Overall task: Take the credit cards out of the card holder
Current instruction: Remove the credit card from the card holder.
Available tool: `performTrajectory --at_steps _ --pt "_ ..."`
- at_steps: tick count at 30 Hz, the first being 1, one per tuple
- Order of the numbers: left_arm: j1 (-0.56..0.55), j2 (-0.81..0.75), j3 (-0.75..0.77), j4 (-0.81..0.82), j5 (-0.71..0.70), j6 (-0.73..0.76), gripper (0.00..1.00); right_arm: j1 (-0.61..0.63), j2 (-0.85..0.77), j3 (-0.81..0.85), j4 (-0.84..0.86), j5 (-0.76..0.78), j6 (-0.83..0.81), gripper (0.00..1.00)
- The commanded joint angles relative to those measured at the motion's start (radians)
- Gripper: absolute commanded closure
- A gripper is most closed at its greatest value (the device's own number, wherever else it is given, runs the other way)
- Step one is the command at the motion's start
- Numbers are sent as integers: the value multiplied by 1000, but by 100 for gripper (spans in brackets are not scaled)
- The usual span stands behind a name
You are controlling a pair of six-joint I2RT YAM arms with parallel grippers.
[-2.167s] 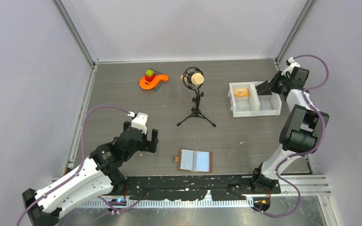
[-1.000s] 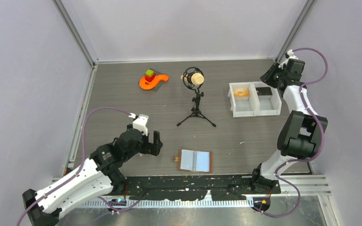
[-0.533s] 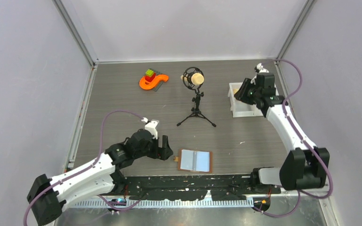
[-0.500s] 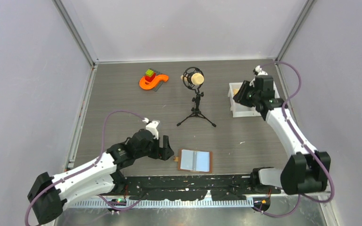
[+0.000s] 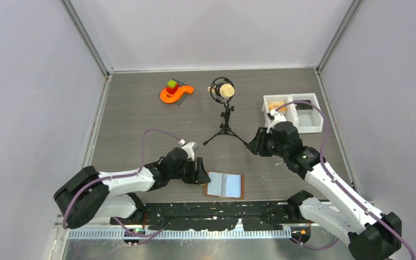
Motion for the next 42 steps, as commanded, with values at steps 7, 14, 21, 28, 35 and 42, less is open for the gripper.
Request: performTrajectory --at_steps 7,14,21,28,35,42 --pt "-2 56 -42 266 108 -85 95 260 -54 -73 55 97 138 60" --pt "-4 -30 -67 257 89 -101 100 428 -31 -117 86 204 218 56" --pt "-7 -102 -91 249 61 -111 100 496 9 -173 116 268 317 51" --pt "-33 -134 -104 248 42 -134 100 598 85 -177 257 250 361 40" --pt "-39 -150 -112 236 33 -136 100 689 201 -147 300 274 378 39" --pt "-41 -189 -119 197 22 -130 100 735 296 -121 323 290 387 37"
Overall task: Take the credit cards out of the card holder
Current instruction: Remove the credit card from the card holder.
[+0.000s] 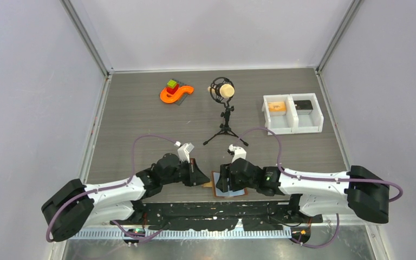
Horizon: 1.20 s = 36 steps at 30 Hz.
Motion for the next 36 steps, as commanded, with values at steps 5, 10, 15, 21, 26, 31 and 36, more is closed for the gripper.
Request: performTrajectory --at_steps 5,10,15,21,26,31,36 --pt "-6 -58 -11 -21 -32 6 100 38 62 66 61 44 21 35" --pt "-6 -62 -12 -29 -32 8 100 53 59 75 64 47 24 31" --pt "-6 -72 -12 -41 -33 12 100 62 66 81 62 56 24 29" --pt "-6 -97 -11 -84 -46 28 100 64 102 82 5 120 28 33" --pt "-6 -124 -1 -162 -66 61 100 65 46 69 -32 166 34 43" --pt "-6 -150 19 -246 -94 99 100 66 -13 47 -57 219 40 54" --pt "-6 -155 24 -272 -108 115 100 65 -13 32 -43 225 26 64"
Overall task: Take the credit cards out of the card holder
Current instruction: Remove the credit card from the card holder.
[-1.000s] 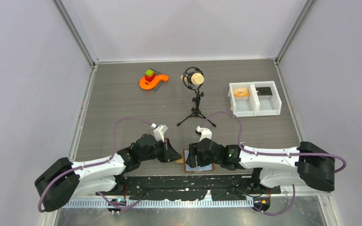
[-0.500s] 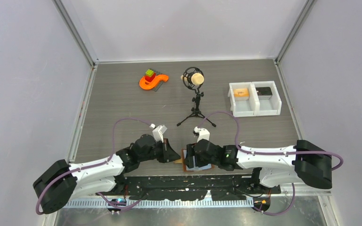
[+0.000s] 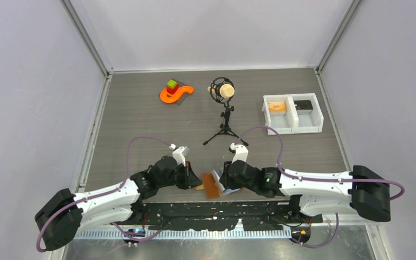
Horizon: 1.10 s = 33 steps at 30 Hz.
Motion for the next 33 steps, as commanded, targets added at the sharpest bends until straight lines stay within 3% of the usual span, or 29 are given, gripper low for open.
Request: performTrajectory --at_steps 1,3,8,10,16,26,33 --pt "-4 -12 34 -38 -22 40 100 3 -5 -17 19 55 -10 65" --pt "-4 -3 38 -40 -17 44 100 3 2 -29 53 47 -15 69" --pt "-4 7 50 -52 -13 53 100 3 31 -43 110 9 -25 88" --pt "-4 8 51 -55 -21 57 100 3 36 -43 118 0 -24 90" --pt "-3 0 109 -202 -122 92 98 3 -21 -46 58 39 2 75" --pt "-3 -10 189 -321 -147 126 76 2 -81 -53 -23 84 12 72" --pt "-3 -33 208 -350 -139 124 64 3 -80 -31 -11 58 -27 61"
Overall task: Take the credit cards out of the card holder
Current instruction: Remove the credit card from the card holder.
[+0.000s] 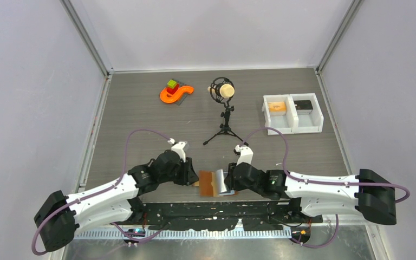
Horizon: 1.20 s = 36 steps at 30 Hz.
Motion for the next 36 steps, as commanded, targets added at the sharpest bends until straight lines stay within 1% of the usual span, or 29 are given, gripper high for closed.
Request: performTrajectory --at_steps 1,5,11,15,17,21,24,27,29,32,36 --pt "-3 -18 42 -21 -7 10 63 3 7 36 20 19 -23 60" --pt "-3 15 33 1 10 7 62 2 58 52 50 2 -43 56" --pt "-3 31 13 42 34 -7 62 2 108 84 113 -35 -82 55" --pt "-3 11 -3 58 33 -25 63 2 128 97 196 -98 -117 55" --pt "-3 4 -16 77 38 -39 63 2 145 103 267 -126 -126 55" --pt "-3 -7 -38 94 49 -75 64 3 203 117 335 -170 -141 54" --pt "-3 -35 -44 59 26 -94 63 2 238 131 366 -205 -157 54" --pt "-3 -99 -38 -25 -64 -107 54 2 259 154 363 -220 -173 52" --pt "-3 -154 -38 -70 -104 -117 51 3 261 157 366 -222 -183 52" --pt "-3 -228 -38 -107 -141 -127 49 1 276 170 369 -235 -194 51" --pt "-2 -297 -25 -139 -150 -134 49 1 346 188 405 -277 -191 51"
